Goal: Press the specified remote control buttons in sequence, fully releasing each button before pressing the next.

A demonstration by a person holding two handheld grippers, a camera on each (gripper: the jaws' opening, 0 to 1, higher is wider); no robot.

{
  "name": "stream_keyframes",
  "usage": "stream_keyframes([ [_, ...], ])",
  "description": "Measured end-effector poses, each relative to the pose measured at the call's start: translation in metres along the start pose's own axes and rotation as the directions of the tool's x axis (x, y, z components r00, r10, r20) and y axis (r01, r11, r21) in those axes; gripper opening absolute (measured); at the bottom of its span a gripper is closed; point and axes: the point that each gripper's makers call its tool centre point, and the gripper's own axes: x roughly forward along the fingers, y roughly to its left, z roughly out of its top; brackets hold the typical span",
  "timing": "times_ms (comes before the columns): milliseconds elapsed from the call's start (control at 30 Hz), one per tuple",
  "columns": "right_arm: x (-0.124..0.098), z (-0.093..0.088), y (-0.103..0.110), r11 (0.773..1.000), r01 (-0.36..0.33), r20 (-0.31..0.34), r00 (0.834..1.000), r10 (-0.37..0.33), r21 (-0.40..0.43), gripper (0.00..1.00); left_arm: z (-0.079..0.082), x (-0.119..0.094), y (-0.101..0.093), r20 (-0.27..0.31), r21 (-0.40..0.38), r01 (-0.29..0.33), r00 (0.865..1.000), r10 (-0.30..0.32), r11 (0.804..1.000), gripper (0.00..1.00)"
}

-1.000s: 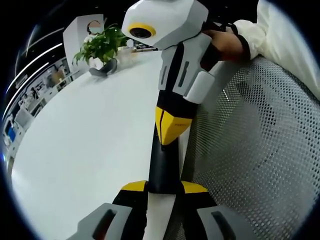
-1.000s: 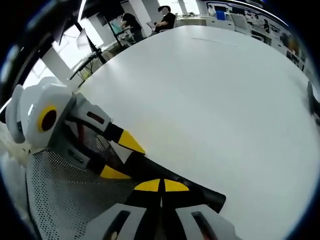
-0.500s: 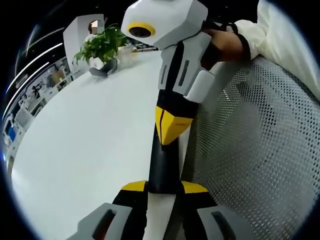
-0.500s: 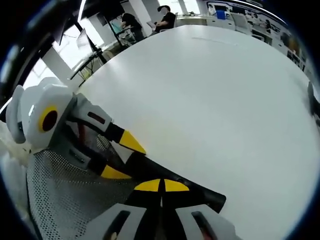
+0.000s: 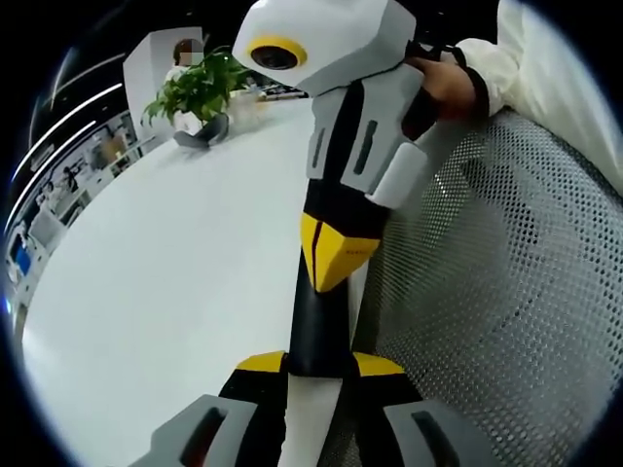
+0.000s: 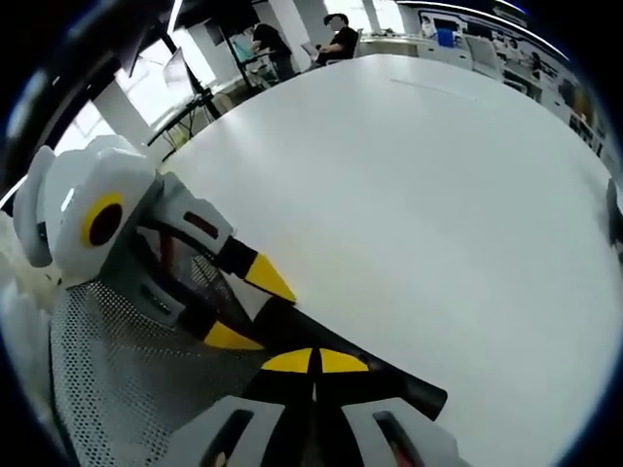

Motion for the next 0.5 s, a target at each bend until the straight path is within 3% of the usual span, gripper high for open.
stream_keyframes([
  [500, 0.002, -0.0016, 0.0012, 0.998, 0.024, -0.002, 1.0, -0.025, -0.06, 0.0, 0.0004, 0.0015, 0.0, 0.002, 0.004, -0.002, 1.0, 0.002, 1.0, 0.25],
])
